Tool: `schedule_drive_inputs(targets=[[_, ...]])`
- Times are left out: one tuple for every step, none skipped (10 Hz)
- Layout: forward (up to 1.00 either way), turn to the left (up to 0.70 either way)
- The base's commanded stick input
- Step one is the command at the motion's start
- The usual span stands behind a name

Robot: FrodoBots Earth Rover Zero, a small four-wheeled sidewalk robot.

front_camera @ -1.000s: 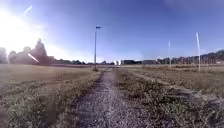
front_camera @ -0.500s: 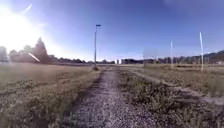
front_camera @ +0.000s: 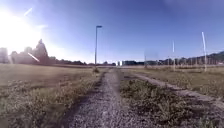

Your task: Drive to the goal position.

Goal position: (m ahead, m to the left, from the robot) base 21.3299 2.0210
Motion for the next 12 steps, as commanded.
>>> schedule_drive_inputs(targets=[[0.5, 0.0], [0.5, 0.0], [0.5, 0.0], [0.5, 0.0], [0.5, 0.0], [0.5, 0.0], [0.5, 0.0], [0.5, 0.0], [0.5, 0.0], [0.5, 0.0], [0.5, 0.0], [0.5, 0.0]])
